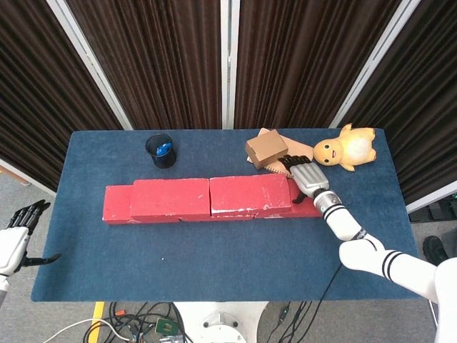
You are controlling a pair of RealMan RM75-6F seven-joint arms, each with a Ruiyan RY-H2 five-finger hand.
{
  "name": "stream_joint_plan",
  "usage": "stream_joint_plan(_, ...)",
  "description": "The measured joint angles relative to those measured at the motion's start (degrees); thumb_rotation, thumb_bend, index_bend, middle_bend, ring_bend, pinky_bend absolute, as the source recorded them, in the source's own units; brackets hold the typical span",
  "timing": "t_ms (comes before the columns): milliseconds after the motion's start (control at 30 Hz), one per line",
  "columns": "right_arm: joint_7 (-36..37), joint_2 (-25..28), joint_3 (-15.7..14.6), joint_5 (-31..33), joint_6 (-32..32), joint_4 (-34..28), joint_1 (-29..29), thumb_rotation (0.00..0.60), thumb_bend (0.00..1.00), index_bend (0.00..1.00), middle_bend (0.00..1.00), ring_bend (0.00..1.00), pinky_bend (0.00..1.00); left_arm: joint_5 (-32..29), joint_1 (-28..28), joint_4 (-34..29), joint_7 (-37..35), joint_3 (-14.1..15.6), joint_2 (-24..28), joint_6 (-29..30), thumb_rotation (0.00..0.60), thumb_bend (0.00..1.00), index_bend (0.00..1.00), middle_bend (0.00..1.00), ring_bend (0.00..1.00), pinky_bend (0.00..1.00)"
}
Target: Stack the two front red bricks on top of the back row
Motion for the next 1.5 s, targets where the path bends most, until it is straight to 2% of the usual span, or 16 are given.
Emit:
stream_joint_plan(1033,0.7,0.0,0.4,-0.3,-0.6,-1.1,0.4,0.600,0.00,0.00,0.00,0.00,0.00,0.2,0.0,0.0,-0.1,0.1,0.1,0.0,0.600,0.02,0.01,0.00,0.00,0.00)
stream_joint_plan(1233,0.6,1.5,0.3,-0.4,-0.2,-2.6,-0.1,0.600,0.00,0.00,0.00,0.00,0.00,0.1,0.0,-0.1,-0.1,0.0,0.1,0.1,0.600,0.02,0.01,0.00,0.00,0.00)
stream_joint_plan(1500,1.5,6.5,0.2,-1.5,2.2,-7.5,-2.3,0.600,0.00,0.00,0.00,0.00,0.00,0.0,-0.1,-0.4,0.5,-0.1,0.1,0.1,0.600,0.02,0.01,0.00,0.00,0.00)
